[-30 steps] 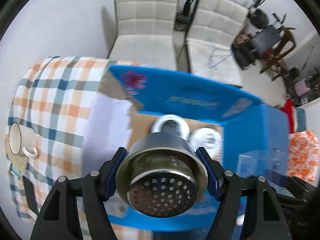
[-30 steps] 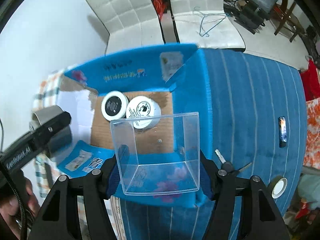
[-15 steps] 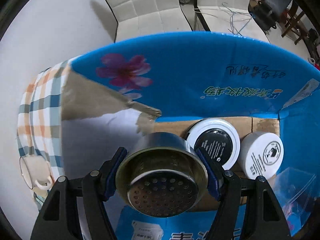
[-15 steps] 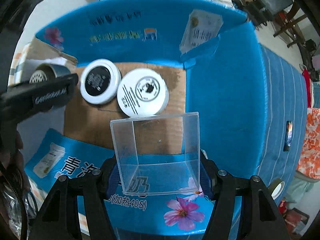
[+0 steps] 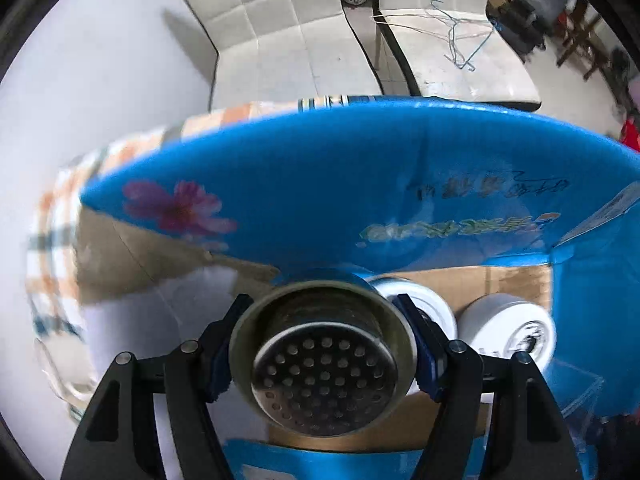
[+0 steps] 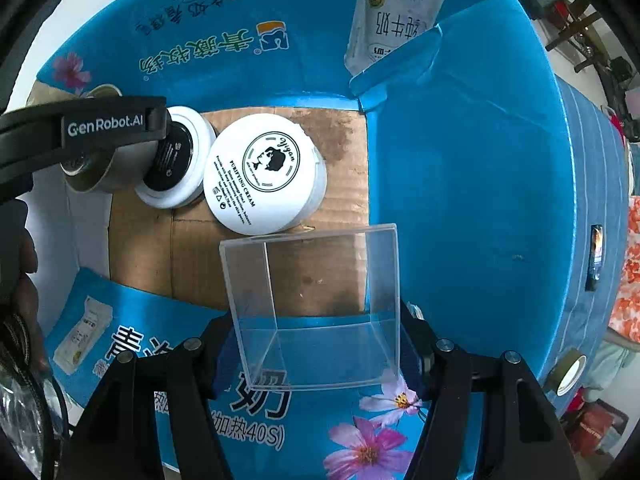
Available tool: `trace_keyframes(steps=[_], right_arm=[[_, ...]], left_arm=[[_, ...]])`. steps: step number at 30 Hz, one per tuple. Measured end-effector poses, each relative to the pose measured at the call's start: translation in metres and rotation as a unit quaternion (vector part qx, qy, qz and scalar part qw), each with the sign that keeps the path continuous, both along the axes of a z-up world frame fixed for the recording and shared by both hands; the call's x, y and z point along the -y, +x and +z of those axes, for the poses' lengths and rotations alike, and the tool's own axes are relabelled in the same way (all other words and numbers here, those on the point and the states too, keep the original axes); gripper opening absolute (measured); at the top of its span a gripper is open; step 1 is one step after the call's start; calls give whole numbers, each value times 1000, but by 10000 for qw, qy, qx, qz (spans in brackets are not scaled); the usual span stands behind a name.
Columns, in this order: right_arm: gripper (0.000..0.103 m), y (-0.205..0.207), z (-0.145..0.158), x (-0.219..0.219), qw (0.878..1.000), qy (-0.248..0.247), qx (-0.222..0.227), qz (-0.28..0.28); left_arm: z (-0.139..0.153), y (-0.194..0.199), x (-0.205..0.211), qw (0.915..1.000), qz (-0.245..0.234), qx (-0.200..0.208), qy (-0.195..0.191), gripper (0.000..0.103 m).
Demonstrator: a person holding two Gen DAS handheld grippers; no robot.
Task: Organize rigid objects
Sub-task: 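Carry the strainer cup and clear box into the blue box beside the jars, then open both tools and lift them out of the blue box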
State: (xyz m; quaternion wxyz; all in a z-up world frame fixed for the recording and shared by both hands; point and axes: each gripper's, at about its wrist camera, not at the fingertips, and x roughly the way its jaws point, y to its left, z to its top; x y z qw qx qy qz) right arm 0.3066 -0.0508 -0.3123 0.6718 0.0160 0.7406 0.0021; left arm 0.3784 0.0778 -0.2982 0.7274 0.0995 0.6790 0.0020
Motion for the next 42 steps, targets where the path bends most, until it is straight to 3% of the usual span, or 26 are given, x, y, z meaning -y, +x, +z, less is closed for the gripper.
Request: trace_keyframes(steps=[3, 11, 15, 20, 21, 22, 27, 30, 34, 42], right_arm=[[68, 3, -2, 1, 10000, -7, 25, -12], [68, -2, -4, 4, 9998, 84, 22, -157], [69, 0, -10, 7, 9998, 141, -44, -161], [70, -2, -13, 6, 9995, 192, -134, -216], [70, -2, -15, 5, 9995, 201, -133, -224], [72, -3, -14, 5, 9994, 221, -131, -239], [79, -5, -11, 5, 9994, 202, -119, -255], [86, -7, -6, 5, 9994, 195, -97, -281], [98, -10, 1, -3, 9996, 82, 72, -269], [99, -23, 27, 0, 9991, 20, 383, -177]], left_arm=[[1, 5, -3, 9999, -54, 33, 117, 69], [-3, 12, -17, 9998, 105, -132, -108, 71], [-5, 15, -29, 9991, 328, -242, -151, 77], [2, 13, -31, 9981, 440, -188, -385, 78], [5, 12, -32, 9975, 487, -174, -471, 83], [8, 10, -34, 9972, 522, -153, -513, 91], [19, 6, -36, 9960, 634, -11, -628, 94], [26, 1, -38, 9955, 687, 59, -657, 102], [36, -12, -41, 9949, 723, 180, -683, 102], [60, -58, -43, 9929, 749, 420, -825, 102]])
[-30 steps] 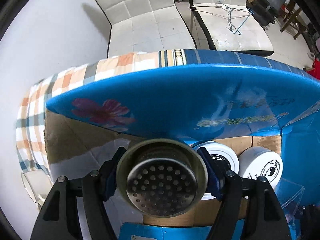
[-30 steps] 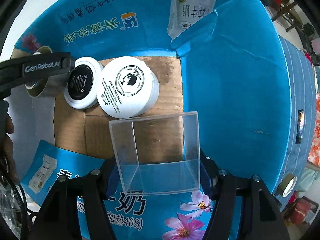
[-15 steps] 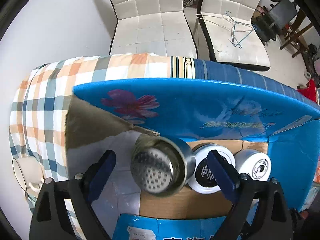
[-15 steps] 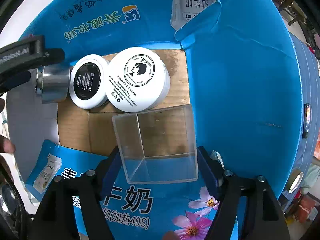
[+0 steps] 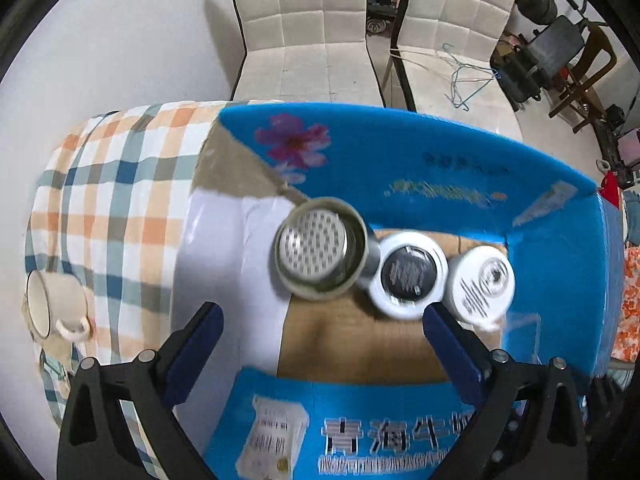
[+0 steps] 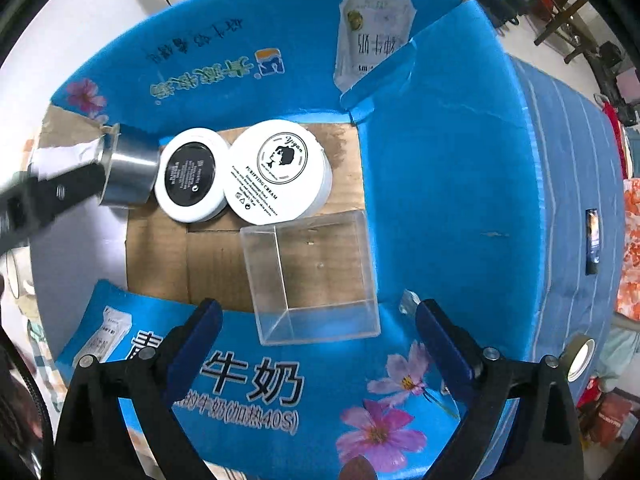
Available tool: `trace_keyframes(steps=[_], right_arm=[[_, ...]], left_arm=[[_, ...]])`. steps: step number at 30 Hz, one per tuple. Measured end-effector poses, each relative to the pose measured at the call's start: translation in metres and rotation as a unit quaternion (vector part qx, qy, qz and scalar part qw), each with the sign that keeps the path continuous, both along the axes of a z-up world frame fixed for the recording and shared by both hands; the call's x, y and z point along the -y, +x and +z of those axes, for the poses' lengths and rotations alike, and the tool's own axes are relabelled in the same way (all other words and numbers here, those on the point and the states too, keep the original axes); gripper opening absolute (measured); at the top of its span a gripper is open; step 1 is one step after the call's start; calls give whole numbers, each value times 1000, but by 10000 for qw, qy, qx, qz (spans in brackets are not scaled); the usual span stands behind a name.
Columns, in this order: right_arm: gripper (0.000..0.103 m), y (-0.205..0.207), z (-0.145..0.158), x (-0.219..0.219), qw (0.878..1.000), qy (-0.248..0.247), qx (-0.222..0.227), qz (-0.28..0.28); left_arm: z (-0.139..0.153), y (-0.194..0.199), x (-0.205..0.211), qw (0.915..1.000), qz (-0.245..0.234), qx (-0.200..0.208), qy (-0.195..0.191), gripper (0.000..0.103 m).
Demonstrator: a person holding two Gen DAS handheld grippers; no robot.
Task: Organize rigid objects
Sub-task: 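Open both tools and lift them out of the blue box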
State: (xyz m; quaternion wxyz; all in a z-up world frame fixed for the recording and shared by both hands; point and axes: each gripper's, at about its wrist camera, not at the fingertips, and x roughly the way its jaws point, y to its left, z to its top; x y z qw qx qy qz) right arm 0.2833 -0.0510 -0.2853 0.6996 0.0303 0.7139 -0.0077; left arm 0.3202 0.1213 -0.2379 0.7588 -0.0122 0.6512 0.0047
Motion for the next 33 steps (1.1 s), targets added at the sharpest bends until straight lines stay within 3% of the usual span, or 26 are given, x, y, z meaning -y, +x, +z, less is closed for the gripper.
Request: trace_keyframes(steps=[8, 21, 33], right_arm=[[99, -31, 49, -5, 9982, -30, 547, 252], [99, -82, 154, -3, 9895, 316, 1354, 403], [99, -116, 213, 3, 9809, 538, 1799, 507]], left_arm=[[46, -41, -5, 9990, -7, 449, -73, 102], [134, -105, 0, 9919, -150, 1259, -66, 102], [166, -143, 5, 9891, -88, 1466, -52, 102]])
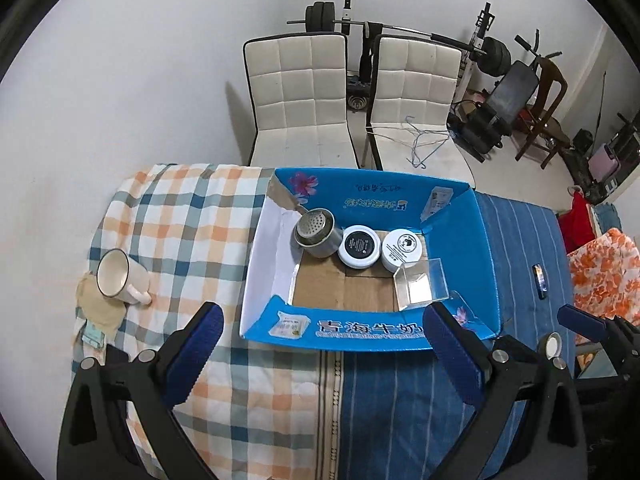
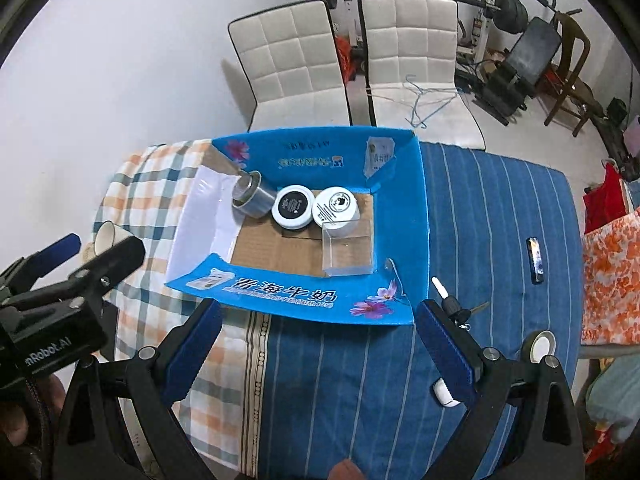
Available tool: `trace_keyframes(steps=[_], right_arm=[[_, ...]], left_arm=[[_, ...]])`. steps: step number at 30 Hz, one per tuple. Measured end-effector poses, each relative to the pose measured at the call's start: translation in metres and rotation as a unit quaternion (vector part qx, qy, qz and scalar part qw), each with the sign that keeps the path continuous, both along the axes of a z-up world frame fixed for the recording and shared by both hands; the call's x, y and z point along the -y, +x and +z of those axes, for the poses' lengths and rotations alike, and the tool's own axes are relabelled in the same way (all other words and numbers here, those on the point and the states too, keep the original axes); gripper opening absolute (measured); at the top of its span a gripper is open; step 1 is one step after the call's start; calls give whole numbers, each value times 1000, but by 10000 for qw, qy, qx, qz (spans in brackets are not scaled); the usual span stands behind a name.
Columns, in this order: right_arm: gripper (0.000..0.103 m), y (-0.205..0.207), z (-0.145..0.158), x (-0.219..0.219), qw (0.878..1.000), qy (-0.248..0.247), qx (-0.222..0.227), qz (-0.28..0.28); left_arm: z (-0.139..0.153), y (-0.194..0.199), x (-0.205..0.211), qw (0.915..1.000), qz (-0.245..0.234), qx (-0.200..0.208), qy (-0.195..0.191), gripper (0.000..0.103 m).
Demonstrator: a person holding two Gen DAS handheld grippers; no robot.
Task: Organize rigid objects
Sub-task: 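Open both tools and lift them out of the blue box, then grasp the white earbud case with the left tool while the right tool grasps the black charger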
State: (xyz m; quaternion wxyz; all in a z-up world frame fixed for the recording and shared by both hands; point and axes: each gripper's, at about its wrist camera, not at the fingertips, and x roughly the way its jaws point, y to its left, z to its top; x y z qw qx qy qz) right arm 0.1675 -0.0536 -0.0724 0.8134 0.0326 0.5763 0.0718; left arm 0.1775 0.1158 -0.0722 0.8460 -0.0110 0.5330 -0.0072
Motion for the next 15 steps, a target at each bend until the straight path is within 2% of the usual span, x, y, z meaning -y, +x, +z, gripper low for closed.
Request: trace_keyframes(steps=[7, 12, 15], right_arm=[[99, -9, 6, 25, 9999, 120, 30, -86], [99, -25, -4, 90, 9983, 37, -124, -564], [99, -34, -19, 141, 9946, -116, -324, -983]], left_arm=[[7, -12, 20, 9999, 5, 114, 9, 102], [-1, -21, 65, 9995, -305, 83, -33, 102], [-18, -26, 108, 9979, -646, -59, -12, 102]])
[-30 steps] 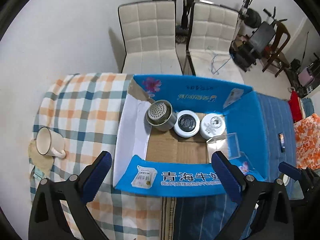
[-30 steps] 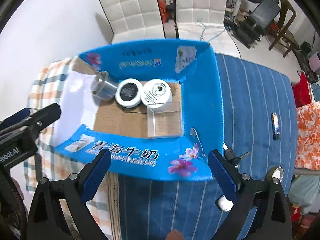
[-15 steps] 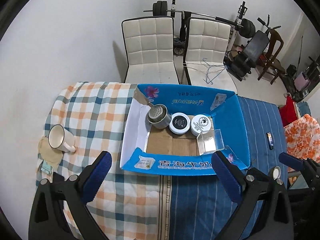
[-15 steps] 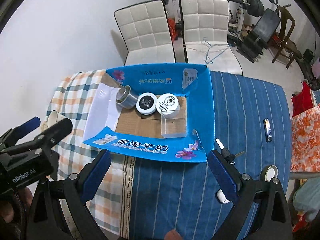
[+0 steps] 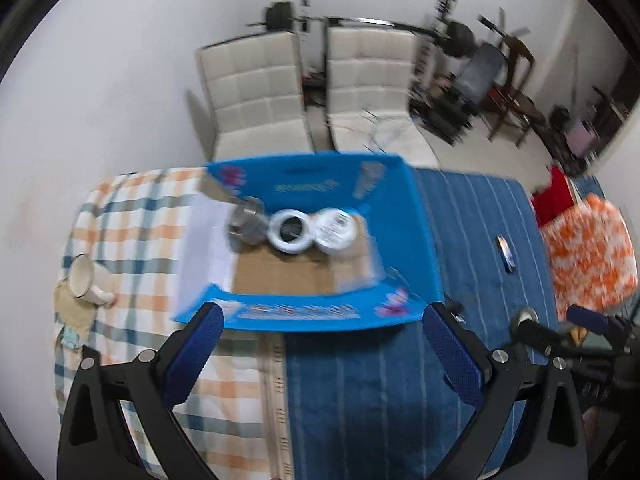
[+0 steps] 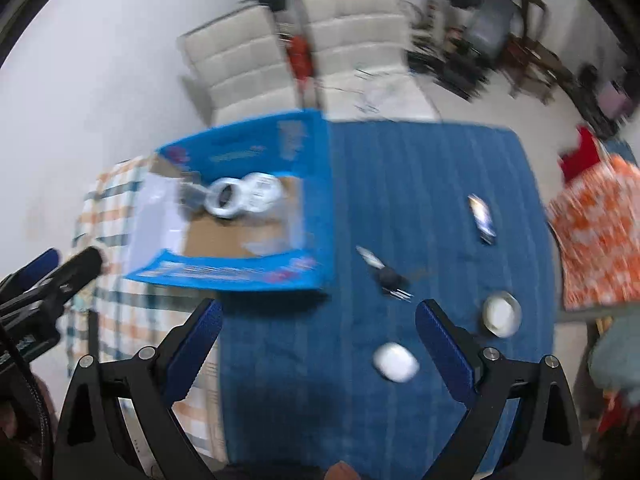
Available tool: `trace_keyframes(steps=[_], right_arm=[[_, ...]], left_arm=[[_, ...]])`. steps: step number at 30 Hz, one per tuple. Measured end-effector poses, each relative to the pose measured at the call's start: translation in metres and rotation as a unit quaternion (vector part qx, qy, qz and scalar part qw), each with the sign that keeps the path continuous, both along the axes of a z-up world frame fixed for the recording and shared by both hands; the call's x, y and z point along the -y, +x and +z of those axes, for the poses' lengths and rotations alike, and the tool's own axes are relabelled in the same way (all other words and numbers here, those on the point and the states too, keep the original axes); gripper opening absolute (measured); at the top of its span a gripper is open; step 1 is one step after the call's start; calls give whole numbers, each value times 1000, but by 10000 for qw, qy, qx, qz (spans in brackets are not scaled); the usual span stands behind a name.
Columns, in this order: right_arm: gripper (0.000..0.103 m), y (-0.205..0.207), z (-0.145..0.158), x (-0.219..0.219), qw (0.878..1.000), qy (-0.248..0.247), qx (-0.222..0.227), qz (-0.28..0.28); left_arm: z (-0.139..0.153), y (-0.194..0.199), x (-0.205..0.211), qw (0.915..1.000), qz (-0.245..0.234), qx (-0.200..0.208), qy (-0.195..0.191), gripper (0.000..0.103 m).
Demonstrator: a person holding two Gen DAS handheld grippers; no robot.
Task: Organize rigid objects
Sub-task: 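Grasp the white earbud case with the left tool while the right tool grasps the black charger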
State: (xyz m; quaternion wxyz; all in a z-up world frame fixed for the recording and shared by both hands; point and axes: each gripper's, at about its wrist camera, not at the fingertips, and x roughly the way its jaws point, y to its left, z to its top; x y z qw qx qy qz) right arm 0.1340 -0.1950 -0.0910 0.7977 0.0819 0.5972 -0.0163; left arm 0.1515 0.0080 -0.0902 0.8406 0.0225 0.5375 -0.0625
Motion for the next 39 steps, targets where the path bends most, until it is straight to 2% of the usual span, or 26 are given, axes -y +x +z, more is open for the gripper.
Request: trace_keyframes(steps=[3, 5, 9, 13, 15, 17, 26, 29, 31, 32, 33, 34, 35, 39], right_arm=[[99, -11, -22, 55, 9984, -171, -305, -438], [99, -20, -40, 89, 9958, -320, -519, -678], [99, -38, -77, 134, 9905, -549, -851, -932], [99, -51, -121, 164, 9865, -498, -1202, -996], [99, -52, -136, 171, 9852, -469, -1329, -971], [99, -53, -153, 178, 9846, -363, -1412, -961], [99, -42, -185, 185, 9831, -87, -1621, -851], [99, -40, -194, 183, 9832, -77, -1655, -771], [99, -38, -200, 180, 9827, -41, -1688, -759], [99, -38, -203, 179, 9821, -5, -1716, -776], [97, -37, -206, 179, 9815, 6, -1743, -793], [96, -36, -209, 179, 9810, 63, -1756, -822], [93, -36, -211, 179, 9809, 111, -1753, -842], [65, -31, -222, 179, 9801, 174, -1791, -837]], left_arm=[[-27, -6, 39, 9990, -308, -306, -140, 102], [-56, -11, 71, 9962, -557, -652, -159, 102], [-126, -20, 127, 9821, -1063, -1553, -18, 102], [-181, -26, 160, 9723, -1131, -2042, -137, 101], [-199, -27, 174, 9711, -1117, -2106, -129, 93], [-213, -29, 187, 9694, -1225, -2128, -56, 93], [-263, -41, 230, 9494, -1798, -2569, 194, 93], [-264, -47, 243, 9498, -1991, -2368, 460, 93], [-260, -51, 252, 9509, -2053, -2191, 747, 74], [-259, -52, 254, 9510, -2081, -2149, 788, 69], [-256, -53, 255, 9519, -2067, -2123, 782, 59], [-255, -52, 255, 9527, -2039, -2111, 789, 55], [-255, -52, 254, 9526, -2012, -2149, 772, 55], [-254, -50, 250, 9549, -1845, -2199, 758, 55]])
